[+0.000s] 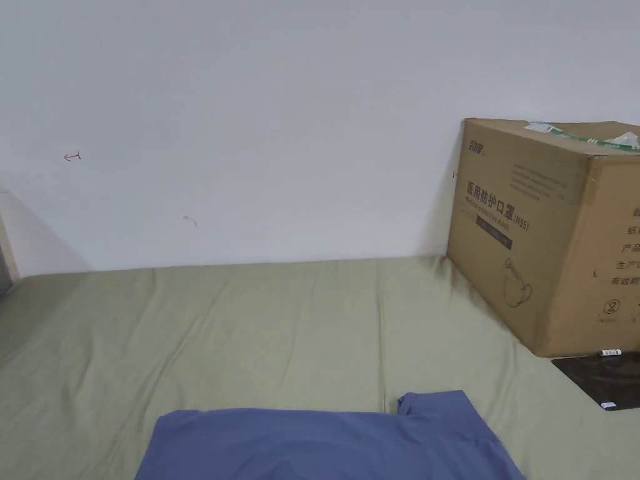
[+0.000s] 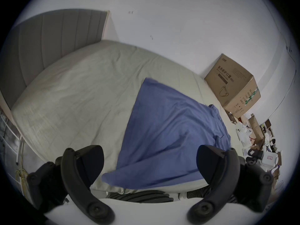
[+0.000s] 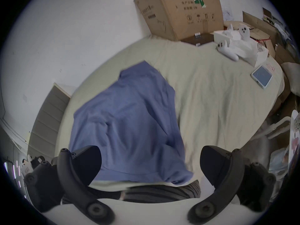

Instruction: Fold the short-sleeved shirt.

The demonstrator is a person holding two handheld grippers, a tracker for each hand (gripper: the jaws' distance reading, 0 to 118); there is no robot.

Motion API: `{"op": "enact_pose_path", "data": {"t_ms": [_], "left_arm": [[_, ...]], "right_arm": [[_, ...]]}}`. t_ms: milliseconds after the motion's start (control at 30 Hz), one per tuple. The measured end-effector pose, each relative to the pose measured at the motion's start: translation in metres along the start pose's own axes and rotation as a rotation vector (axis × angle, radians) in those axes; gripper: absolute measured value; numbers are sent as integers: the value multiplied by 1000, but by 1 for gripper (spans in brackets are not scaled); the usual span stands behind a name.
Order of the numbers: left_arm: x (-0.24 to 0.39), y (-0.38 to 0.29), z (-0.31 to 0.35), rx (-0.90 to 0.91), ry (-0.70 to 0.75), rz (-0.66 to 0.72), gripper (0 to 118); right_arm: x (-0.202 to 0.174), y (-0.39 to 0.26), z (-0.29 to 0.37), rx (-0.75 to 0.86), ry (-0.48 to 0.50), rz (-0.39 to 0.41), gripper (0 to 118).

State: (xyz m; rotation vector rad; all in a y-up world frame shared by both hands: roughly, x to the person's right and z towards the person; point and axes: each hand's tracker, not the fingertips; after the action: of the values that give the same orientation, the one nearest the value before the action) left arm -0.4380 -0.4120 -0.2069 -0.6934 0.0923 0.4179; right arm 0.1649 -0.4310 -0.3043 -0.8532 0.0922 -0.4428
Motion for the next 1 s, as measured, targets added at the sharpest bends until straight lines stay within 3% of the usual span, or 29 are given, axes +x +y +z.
{"op": "enact_pose_path", "data": {"t_ms": [200,333,400,433,467,500,533,600,667,733,833,933,1000], "left_arm": [[60,31,18,178,-105,-98,116],[108,54,18,383,-138,-180,114],[126,64,16,456,-181,-194,97],[133,68,15,483,-192,-198,76],[142,74,13,506,-197,-200,32],[149,79,12,519,-188,-202,2],[156,84,9,522,-167,-210,1],[165,92,3,547,-137,-223,1],[164,108,0,531,-191,-216,1],[162,135,-13,500,-148,-222,1],[149,187,-55,248,-83,-208,1],[119,233,-138,-132,-75,-156,1],[97,245,-196,-265,-38,-150,1]], "right_arm": [[-59,30,32,245,56,96,118],[-110,46,42,462,128,228,118],[-131,49,42,548,176,281,109],[-140,52,43,581,203,303,95],[-148,54,43,610,216,321,50],[-153,55,40,630,224,325,10],[-161,58,36,617,206,325,2],[-170,64,28,619,168,329,2],[-170,75,17,564,247,324,1],[-174,81,10,573,223,337,1],[-175,93,0,562,231,364,1],[-176,99,-15,524,227,387,1],[-173,101,-28,490,231,394,1]]}}
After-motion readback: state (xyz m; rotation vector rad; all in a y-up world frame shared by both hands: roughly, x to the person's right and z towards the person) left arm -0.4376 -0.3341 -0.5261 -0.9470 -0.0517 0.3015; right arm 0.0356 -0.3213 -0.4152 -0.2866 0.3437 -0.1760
